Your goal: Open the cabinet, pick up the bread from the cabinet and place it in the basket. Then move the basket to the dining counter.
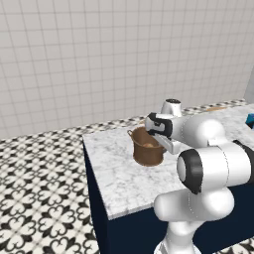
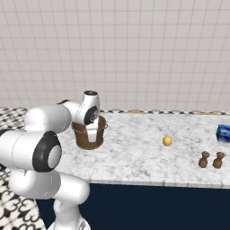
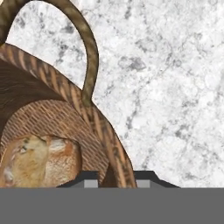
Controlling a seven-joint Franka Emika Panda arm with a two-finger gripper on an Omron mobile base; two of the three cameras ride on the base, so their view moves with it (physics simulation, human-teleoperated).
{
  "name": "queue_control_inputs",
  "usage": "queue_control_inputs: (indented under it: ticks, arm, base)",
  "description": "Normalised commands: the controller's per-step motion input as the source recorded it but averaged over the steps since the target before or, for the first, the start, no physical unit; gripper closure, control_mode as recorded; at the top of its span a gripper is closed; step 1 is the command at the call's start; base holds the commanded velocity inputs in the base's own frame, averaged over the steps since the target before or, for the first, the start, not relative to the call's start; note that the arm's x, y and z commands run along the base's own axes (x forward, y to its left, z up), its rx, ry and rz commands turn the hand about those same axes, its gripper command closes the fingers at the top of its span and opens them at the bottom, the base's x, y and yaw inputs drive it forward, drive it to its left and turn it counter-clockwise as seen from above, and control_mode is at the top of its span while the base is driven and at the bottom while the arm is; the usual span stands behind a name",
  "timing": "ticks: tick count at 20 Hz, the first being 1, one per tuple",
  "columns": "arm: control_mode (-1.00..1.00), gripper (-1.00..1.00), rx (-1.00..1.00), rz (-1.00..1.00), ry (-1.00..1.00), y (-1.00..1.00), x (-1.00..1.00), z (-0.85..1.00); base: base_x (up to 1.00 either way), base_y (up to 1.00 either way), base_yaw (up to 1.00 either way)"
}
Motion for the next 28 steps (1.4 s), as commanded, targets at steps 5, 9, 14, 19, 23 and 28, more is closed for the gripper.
queue_control_inputs:
  ticks: [5, 9, 14, 19, 23, 28]
  arm:
    - [-1.00, -1.00, 0.00, 0.00, 0.03, -0.02, 0.00, 0.05]
    - [-1.00, -1.00, 0.00, 0.01, 0.01, 0.00, -0.07, 0.49]
    - [-1.00, -1.00, -0.11, 0.06, -0.13, 0.12, -0.46, 0.90]
    - [-1.00, -1.00, -0.35, 0.37, -0.03, 0.57, -0.95, 0.90]
    - [-1.00, -1.00, -0.33, 0.44, -0.13, 0.69, -1.00, 0.89]
    - [-1.00, -1.00, -0.34, 0.38, 0.04, 1.00, -0.58, 0.62]
  base:
    - [0.00, 0.00, 0.00]
    - [0.00, 0.00, 0.00]
    - [0.00, 0.00, 0.00]
    - [0.00, 0.00, 0.00]
    - [0.00, 0.00, 0.00]
    - [0.00, 0.00, 0.00]
